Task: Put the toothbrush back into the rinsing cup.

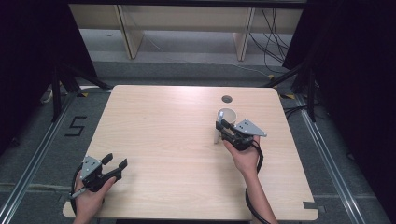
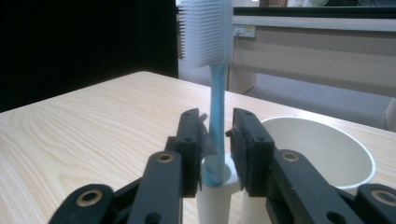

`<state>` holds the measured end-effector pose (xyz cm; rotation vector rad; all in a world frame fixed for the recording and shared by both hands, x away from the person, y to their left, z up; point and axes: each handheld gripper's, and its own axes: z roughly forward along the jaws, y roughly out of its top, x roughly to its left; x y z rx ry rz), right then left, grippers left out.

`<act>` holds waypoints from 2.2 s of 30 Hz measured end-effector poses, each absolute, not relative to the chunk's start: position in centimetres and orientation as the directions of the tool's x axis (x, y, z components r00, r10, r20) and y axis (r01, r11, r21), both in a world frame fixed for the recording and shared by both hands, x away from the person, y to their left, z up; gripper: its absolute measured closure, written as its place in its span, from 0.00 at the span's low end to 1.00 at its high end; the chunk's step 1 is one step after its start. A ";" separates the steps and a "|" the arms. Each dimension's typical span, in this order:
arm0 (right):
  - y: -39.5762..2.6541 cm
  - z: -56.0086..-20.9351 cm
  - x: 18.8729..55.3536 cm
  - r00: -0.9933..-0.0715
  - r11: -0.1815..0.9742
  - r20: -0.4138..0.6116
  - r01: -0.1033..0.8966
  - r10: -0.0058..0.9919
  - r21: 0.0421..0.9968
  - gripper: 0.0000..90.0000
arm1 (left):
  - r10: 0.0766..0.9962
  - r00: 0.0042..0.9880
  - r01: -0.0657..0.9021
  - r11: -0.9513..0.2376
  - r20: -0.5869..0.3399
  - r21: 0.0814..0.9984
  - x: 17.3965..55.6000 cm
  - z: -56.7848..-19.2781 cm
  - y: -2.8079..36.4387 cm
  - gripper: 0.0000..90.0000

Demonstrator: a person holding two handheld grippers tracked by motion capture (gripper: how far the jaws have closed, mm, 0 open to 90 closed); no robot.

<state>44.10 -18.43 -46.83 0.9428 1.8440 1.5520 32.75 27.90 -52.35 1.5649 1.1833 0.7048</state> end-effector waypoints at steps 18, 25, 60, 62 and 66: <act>-18.9 -46.4 43.6 -0.621 0.127 0.020 0.192 0.783 0.973 0.65 | 0.928 0.353 0.333 -0.004 -0.120 0.943 32.8 -52.4 27.9 0.36; -19.2 -46.2 43.2 -0.618 0.136 0.025 0.212 0.786 0.968 0.59 | 0.928 0.352 0.333 -0.003 -0.121 0.943 32.8 -52.4 27.9 0.36; -22.0 -45.4 40.8 -0.603 0.233 0.005 0.316 0.798 0.920 0.53 | 0.931 0.346 0.341 -0.013 -0.113 0.940 32.7 -52.3 27.9 0.36; -22.3 -45.3 40.5 -0.603 0.244 0.003 0.328 0.798 0.913 0.53 | 0.931 0.347 0.341 -0.014 -0.112 0.940 32.7 -52.3 27.8 0.36; -22.7 -45.4 40.2 -0.593 0.253 -0.002 0.340 0.805 0.906 0.53 | 0.931 0.346 0.340 -0.011 -0.114 0.940 32.7 -52.3 27.8 0.36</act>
